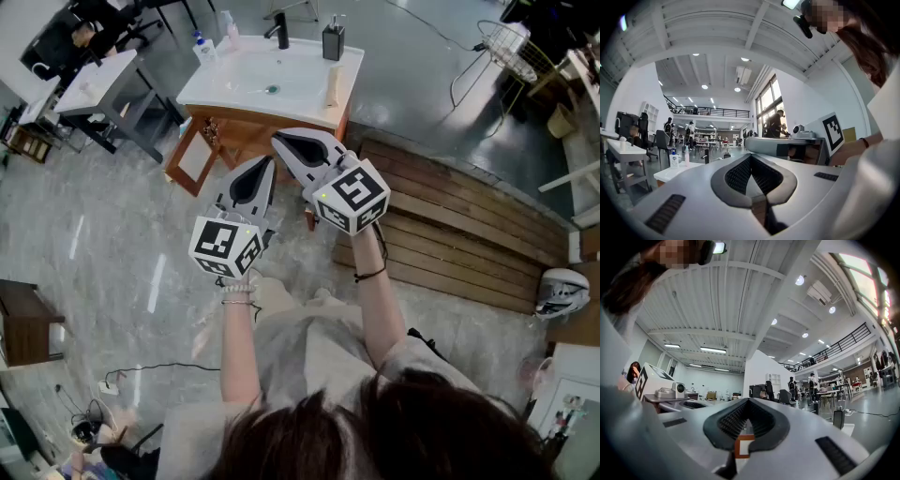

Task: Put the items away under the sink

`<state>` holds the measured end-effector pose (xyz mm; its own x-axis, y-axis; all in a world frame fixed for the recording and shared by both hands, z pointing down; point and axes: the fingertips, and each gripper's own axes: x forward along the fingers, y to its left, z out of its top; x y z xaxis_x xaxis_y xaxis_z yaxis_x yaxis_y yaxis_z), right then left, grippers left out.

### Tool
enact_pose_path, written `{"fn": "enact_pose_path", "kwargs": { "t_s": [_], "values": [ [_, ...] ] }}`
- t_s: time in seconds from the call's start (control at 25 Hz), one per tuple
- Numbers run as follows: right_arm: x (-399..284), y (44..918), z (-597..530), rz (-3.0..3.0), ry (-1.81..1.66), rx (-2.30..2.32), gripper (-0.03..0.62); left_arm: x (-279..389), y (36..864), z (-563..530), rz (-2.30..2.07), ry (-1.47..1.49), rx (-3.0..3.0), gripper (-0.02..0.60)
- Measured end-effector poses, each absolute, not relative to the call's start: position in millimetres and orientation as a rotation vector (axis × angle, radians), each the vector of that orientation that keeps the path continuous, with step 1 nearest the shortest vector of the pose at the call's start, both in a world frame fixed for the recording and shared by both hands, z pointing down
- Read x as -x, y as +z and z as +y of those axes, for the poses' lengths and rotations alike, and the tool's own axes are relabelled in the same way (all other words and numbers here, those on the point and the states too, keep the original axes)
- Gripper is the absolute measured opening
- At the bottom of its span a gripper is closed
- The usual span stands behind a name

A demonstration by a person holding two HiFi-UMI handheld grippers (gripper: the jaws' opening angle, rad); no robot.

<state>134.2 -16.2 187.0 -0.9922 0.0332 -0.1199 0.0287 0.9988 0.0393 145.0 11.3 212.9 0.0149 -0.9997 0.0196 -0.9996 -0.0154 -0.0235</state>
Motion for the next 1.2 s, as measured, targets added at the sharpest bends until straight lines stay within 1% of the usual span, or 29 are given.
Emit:
{"fn": "enact_pose_path", "kwargs": {
  "t_s": [0.68, 0.92, 1.2],
  "values": [
    [-135, 186, -19, 3.003, 0.021, -0.016, 0.017, -143, 219, 16, 2.218, -0.048, 2.234, 0.0],
    [-131, 185, -28, 2.943, -0.164, 0.047, 0.017, -127, 219, 23, 2.245, -0.058, 2.24, 0.0],
    [-121, 179, -51, 2.917, -0.203, 0.18, 0.017, -105, 220, 10, 2.192, 0.002, 2.317, 0.0]
  ]
}}
